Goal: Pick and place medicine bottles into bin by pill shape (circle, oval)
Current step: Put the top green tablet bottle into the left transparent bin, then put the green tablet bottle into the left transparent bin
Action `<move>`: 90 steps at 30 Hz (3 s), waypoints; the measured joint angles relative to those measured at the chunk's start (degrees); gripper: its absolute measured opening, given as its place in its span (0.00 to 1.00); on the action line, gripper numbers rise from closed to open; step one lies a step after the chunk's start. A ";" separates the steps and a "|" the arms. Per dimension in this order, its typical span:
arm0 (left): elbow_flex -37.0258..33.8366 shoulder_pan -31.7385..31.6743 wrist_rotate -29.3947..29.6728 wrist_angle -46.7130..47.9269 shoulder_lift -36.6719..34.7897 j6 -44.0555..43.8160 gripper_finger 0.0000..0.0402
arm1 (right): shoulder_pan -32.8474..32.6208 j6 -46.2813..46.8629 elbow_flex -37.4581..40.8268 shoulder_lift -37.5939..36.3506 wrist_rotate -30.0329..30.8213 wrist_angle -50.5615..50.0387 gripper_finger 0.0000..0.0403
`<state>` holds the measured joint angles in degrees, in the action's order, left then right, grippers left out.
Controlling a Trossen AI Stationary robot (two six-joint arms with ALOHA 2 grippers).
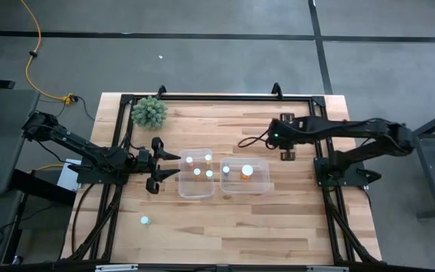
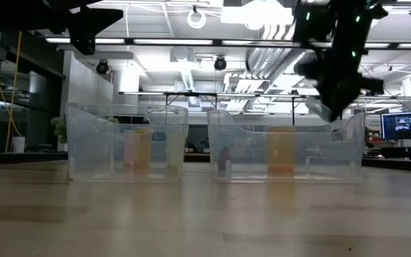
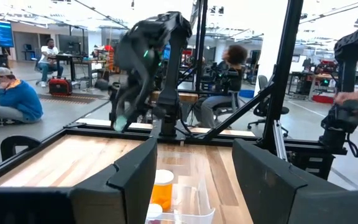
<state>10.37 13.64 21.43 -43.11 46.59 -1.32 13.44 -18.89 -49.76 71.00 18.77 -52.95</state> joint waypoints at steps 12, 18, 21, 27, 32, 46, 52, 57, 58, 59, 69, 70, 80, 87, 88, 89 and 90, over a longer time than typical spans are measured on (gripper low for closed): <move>0.00 -0.01 0.00 0.00 0.00 -0.15 0.50 | -13.09 3.79 -0.04 0.50 -4.09 35.50 0.28; 0.00 0.01 0.24 0.04 0.00 -0.17 0.50 | -17.40 5.15 -0.04 9.78 -10.23 56.09 0.28; 0.00 0.00 0.26 0.09 0.00 -0.55 0.50 | -19.10 5.10 -0.04 15.02 -11.33 66.88 0.28; 0.00 0.01 0.26 0.17 0.00 -0.99 0.50 | -20.44 9.43 -0.04 24.59 -11.39 82.73 0.28; 0.00 -0.01 0.30 0.20 0.00 -1.02 0.50 | -20.73 13.47 -0.91 31.79 -13.28 89.20 0.28; 0.00 -0.01 2.23 0.52 0.00 -1.03 0.50 | -21.36 10.89 -22.86 43.98 -13.75 61.39 0.28; 0.00 -0.01 2.23 0.85 0.00 -1.03 0.50 | -21.71 9.73 -23.41 44.15 -14.31 60.82 0.28; 0.00 -0.01 2.21 0.90 0.00 -1.53 0.50 | -21.91 9.92 -23.41 44.15 -14.41 60.38 0.28; 0.00 -0.01 2.21 0.88 0.00 -1.69 0.50 | -21.87 10.04 -23.41 44.13 -14.41 59.88 0.28; 0.00 0.00 2.19 0.87 0.00 -1.95 0.50 | -21.86 10.11 -23.41 44.13 -14.39 59.22 0.28; 0.00 0.01 2.19 0.87 0.00 -1.53 0.50 | -21.86 12.64 -23.41 44.15 -14.93 57.42 0.28; 0.00 -0.01 2.19 0.87 0.00 -1.51 0.50 | -21.86 12.65 -23.41 44.15 -14.94 57.38 0.28; 0.00 0.00 2.16 0.87 0.00 -1.53 0.50 | -21.86 12.50 -23.41 44.15 -14.94 57.44 0.29; 0.00 -0.01 2.16 0.87 0.00 -1.53 0.50 | -22.80 12.45 -23.39 44.15 -12.81 58.53 0.44; 0.00 -0.01 2.16 0.87 0.00 -1.51 0.50 | -22.89 12.35 -23.39 44.15 -12.80 59.35 0.46; 0.00 -0.01 2.16 0.87 0.00 -1.53 0.50 | -22.93 11.80 -23.39 44.15 -12.80 60.16 0.48; 0.00 0.00 2.15 0.87 0.00 -1.53 0.50 | -23.04 11.19 -23.39 44.14 -12.79 60.86 0.51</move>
<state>10.37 13.65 23.58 -42.24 46.59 -2.85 -9.60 -7.69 -73.14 115.14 5.98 7.91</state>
